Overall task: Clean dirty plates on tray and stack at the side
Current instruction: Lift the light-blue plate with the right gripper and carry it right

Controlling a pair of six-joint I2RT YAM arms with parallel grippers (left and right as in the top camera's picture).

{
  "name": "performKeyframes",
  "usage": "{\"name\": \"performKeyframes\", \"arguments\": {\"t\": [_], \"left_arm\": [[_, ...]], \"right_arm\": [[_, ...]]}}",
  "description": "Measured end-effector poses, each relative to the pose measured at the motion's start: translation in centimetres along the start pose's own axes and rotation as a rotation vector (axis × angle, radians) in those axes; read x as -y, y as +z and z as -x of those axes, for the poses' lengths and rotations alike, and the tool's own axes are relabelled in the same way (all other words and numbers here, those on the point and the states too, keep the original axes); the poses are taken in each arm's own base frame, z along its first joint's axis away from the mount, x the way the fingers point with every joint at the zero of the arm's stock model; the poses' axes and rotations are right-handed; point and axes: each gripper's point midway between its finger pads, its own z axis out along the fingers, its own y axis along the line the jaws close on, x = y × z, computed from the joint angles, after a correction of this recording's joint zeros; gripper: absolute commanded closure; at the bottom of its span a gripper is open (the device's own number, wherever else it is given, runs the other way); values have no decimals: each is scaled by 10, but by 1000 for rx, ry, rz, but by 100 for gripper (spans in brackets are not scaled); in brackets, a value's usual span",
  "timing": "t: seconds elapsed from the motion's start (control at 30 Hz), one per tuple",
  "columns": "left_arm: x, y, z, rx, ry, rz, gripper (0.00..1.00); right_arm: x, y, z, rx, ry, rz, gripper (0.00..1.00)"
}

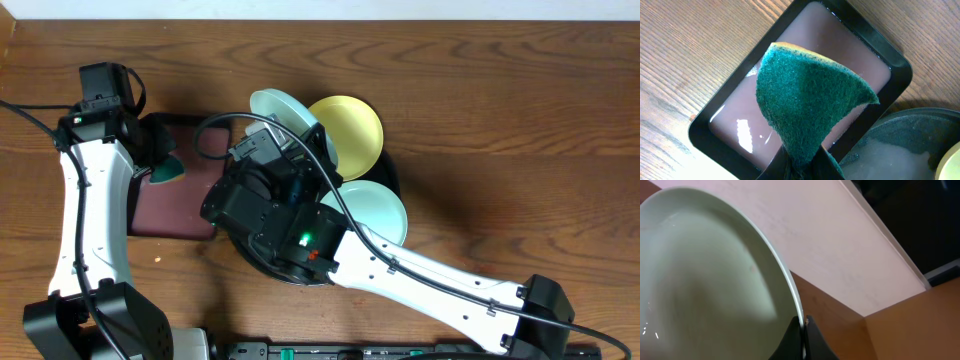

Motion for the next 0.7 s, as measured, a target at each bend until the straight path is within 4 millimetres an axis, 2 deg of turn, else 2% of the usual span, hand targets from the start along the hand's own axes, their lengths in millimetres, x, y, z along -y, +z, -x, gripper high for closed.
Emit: {"name": "performKeyframes", "arguments": {"t": [0.1, 0.23, 0.4, 0.5, 0.6, 0.7], "left_arm": [[0, 0, 0, 0, 0, 0, 92], [0, 0, 0, 0, 0, 0, 92], [0, 0, 0, 0, 0, 0, 92], [0, 0, 0, 0, 0, 0, 92], [0, 0, 0, -1, 0, 0, 92], [0, 0, 0, 0, 0, 0, 92]], "right_arm": [[-8, 3, -10, -32, -46, 60, 99], [-24, 16, -34, -130, -58, 193, 99], [-34, 48, -64, -297, 61, 364, 99], [-32, 65, -75, -380, 163, 470, 99], [-6, 83, -80, -437, 307, 555, 99], [45, 103, -90, -481, 483, 590, 99]]}}
